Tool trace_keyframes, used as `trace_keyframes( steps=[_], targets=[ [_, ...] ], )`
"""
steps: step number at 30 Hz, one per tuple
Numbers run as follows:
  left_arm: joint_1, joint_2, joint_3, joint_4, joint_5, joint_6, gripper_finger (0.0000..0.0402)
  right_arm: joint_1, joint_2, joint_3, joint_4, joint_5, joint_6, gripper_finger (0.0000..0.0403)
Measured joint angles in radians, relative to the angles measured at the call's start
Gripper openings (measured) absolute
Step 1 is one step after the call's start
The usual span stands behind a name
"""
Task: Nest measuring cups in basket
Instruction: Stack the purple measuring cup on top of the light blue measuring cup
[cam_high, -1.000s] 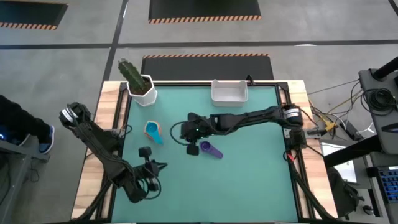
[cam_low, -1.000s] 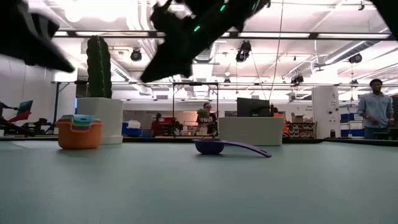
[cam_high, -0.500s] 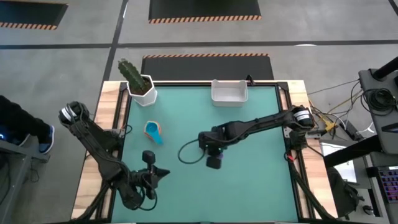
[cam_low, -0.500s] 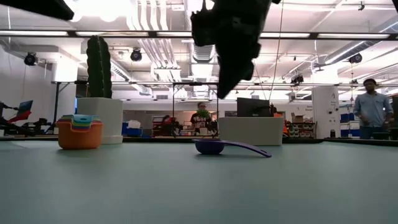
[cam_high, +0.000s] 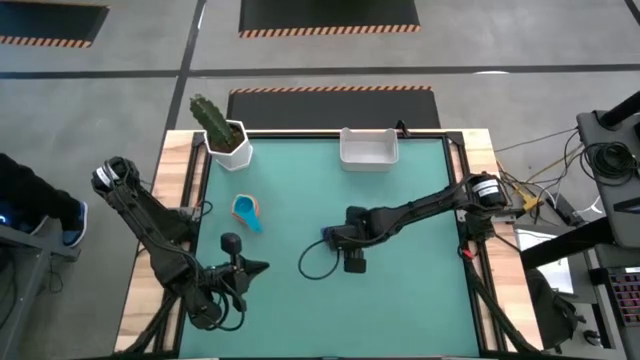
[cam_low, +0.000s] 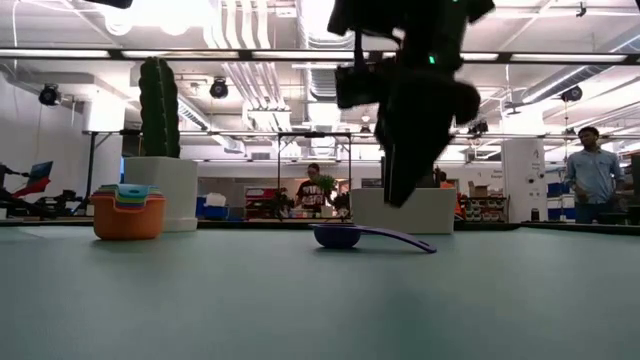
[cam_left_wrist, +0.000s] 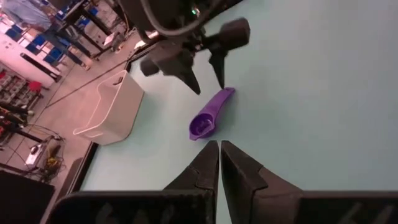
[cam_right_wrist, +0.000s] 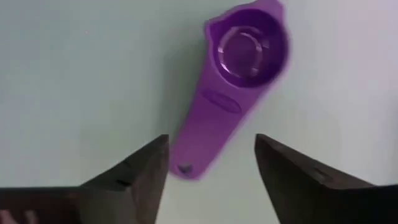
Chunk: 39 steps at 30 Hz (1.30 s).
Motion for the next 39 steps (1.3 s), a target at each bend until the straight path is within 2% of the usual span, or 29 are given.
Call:
trace_keyframes(
  steps=[3,6,12,17,24,27,30,34,39],
  targets=[
    [0.0,0.001,-0.001,0.0,0.0,0.0,0.0,0.01,0.0,-0.07,0.124,0.014,0.007,0.0254],
    [0.0,0.001,-0.001,-0.001,0.0,0.0,0.0,0.015,0.0,-0.117,0.2,0.071,0.046,0.0274],
    [0.0,0.001,-0.002,-0.003,0.0,-0.001,0.0,0.013,-0.001,-0.187,0.302,0.077,0.105,0.028],
    [0.0,0.001,-0.002,-0.006,0.0,-0.001,0.0,0.013,-0.002,-0.245,0.388,0.075,0.133,0.0254],
    [0.0,0.001,-0.003,-0.005,0.0,-0.001,0.0,0.015,-0.003,-0.274,0.443,0.063,0.16,0.0167],
    [0.0,0.002,-0.003,-0.005,0.0,-0.001,0.0,0.017,-0.003,-0.273,0.448,0.065,0.167,0.0142],
    [0.0,0.002,-0.003,-0.005,0.0,-0.001,0.0,0.014,-0.001,-0.264,0.462,0.079,0.168,0.0135],
    [-0.011,-0.001,-0.003,-0.048,-0.003,-0.003,0.0,0.013,-0.001,-0.252,0.465,0.085,0.171,0.0148],
    [-0.055,-0.058,-0.003,-0.131,-0.139,-0.035,0.0,0.012,-0.001,-0.213,0.467,0.078,0.184,0.0151]
  ],
)
